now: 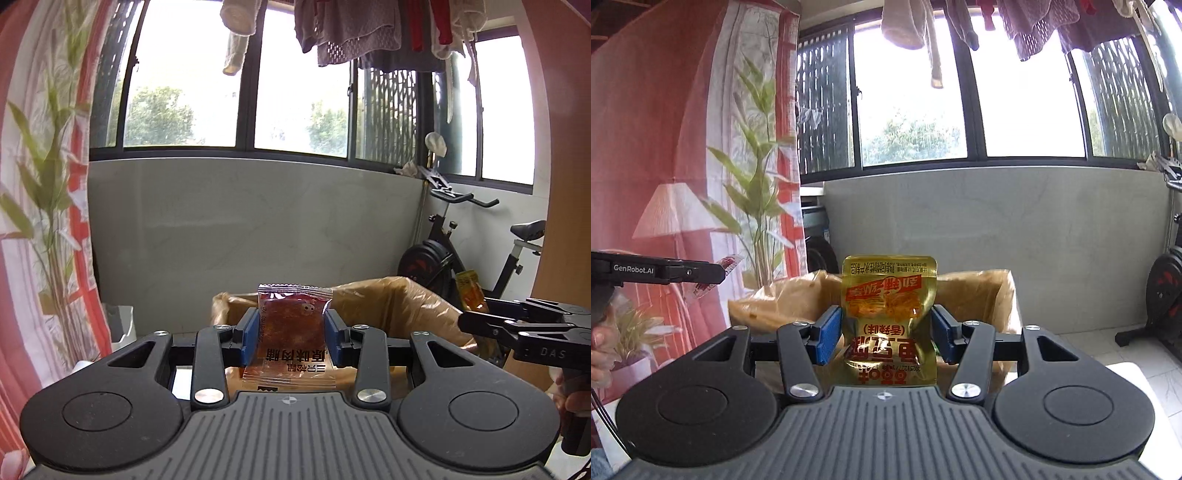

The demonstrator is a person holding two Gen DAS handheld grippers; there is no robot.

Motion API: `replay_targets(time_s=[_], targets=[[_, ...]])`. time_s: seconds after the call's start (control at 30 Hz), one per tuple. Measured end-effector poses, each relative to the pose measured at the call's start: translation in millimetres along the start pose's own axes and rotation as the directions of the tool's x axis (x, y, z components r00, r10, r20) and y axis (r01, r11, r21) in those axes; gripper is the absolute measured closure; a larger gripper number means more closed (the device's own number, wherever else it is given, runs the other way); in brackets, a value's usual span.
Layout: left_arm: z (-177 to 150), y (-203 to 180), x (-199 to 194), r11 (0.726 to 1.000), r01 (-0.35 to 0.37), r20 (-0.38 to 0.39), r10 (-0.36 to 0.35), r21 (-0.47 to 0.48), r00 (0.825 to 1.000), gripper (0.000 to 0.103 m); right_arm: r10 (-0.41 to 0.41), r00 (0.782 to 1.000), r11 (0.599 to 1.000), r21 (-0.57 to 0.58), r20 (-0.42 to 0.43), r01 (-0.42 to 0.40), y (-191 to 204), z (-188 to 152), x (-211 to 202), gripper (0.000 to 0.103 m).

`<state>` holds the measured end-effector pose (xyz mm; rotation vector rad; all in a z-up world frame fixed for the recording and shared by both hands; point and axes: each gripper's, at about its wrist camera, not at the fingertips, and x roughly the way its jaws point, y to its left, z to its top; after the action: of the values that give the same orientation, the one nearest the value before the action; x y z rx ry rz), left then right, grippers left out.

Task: Organize snacks
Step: 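Lift both packets and carry them over the floor box, then open both tools to drop the packets into the box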

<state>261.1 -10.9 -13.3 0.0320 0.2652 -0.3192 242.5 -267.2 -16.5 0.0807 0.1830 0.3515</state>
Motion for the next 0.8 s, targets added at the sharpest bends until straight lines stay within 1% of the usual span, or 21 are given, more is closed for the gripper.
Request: replay_targets(time_s=[0.03, 0.13, 0.23, 0.3, 0.33, 0.37, 0.4, 0.43, 0.47, 0.5, 0.53, 0.57, 0.63, 0.7, 0.8], targets=[[4, -3, 8, 1.0, 0.006, -0.002, -0.006, -0.005, 1.0, 0.063, -0.022, 1.0, 1.0, 0.0, 0.004, 0.022, -3, 5, 9, 0.048], [12, -14, 42, 0.999, 0.029, -0.039, -0.031, -0.041, 0.999, 0.063, -0.068, 0.997, 0.998, 0.004, -0.031, 0.068, -9, 12, 35, 0.048], [9, -28, 79, 1.0, 0.014, -0.096, -0.016, -0.022, 0.995, 0.063, -0.097, 0.992, 0.995, -0.017, -0.082, 0.095, -12, 9, 53, 0.048], [5, -38, 96, 1.0, 0.009, -0.129, -0.011, -0.016, 0.992, 0.062, -0.11, 0.987, 0.994, -0.039, -0.113, 0.107, -13, 3, 60, 0.048], [2, -40, 105, 0.999, 0.017, -0.149, -0.021, -0.028, 0.989, 0.062, -0.116, 0.985, 0.993, -0.044, -0.127, 0.112, -14, 0, 62, 0.047], [-2, -39, 110, 0.998, 0.03, -0.167, -0.038, -0.051, 0.985, 0.058, -0.128, 0.981, 0.991, -0.044, -0.145, 0.123, -15, -4, 63, 0.045], [-4, -38, 114, 0.996, 0.04, -0.175, -0.053, -0.077, 0.983, 0.053, -0.136, 0.978, 0.991, -0.034, -0.158, 0.132, -17, -6, 64, 0.043], [-6, -35, 117, 0.994, 0.043, -0.179, -0.06, -0.1, 0.982, 0.05, -0.138, 0.976, 0.99, -0.012, -0.171, 0.138, -19, -7, 64, 0.043], [-9, -33, 116, 0.993, 0.036, -0.18, -0.056, -0.111, 0.982, 0.043, -0.135, 0.976, 0.99, 0.008, -0.173, 0.138, -21, -8, 62, 0.042], [-12, -31, 117, 0.993, 0.027, -0.181, -0.048, -0.113, 0.982, 0.039, -0.13, 0.977, 0.991, 0.017, -0.169, 0.135, -23, -9, 58, 0.04], [-14, -29, 115, 0.994, 0.018, -0.182, -0.039, -0.112, 0.982, 0.039, -0.131, 0.978, 0.991, 0.013, -0.164, 0.135, -23, -9, 55, 0.034], [-16, -25, 113, 0.993, 0.009, -0.183, -0.031, -0.116, 0.983, 0.039, -0.136, 0.978, 0.99, 0.002, -0.157, 0.138, -22, -10, 51, 0.032], [-16, -16, 105, 0.988, 0.017, -0.171, -0.043, -0.154, 0.984, 0.039, -0.126, 0.982, 0.992, -0.008, -0.141, 0.126, -21, -11, 41, 0.032], [-17, -5, 95, 0.983, 0.026, -0.162, -0.056, -0.183, 0.985, 0.039, -0.107, 0.986, 0.994, 0.01, -0.128, 0.109, -21, -14, 30, 0.032], [-19, 4, 75, 0.983, 0.01, -0.154, -0.039, -0.184, 0.987, 0.039, -0.085, 0.991, 0.995, 0.043, -0.102, 0.089, -20, -18, 14, 0.032]])
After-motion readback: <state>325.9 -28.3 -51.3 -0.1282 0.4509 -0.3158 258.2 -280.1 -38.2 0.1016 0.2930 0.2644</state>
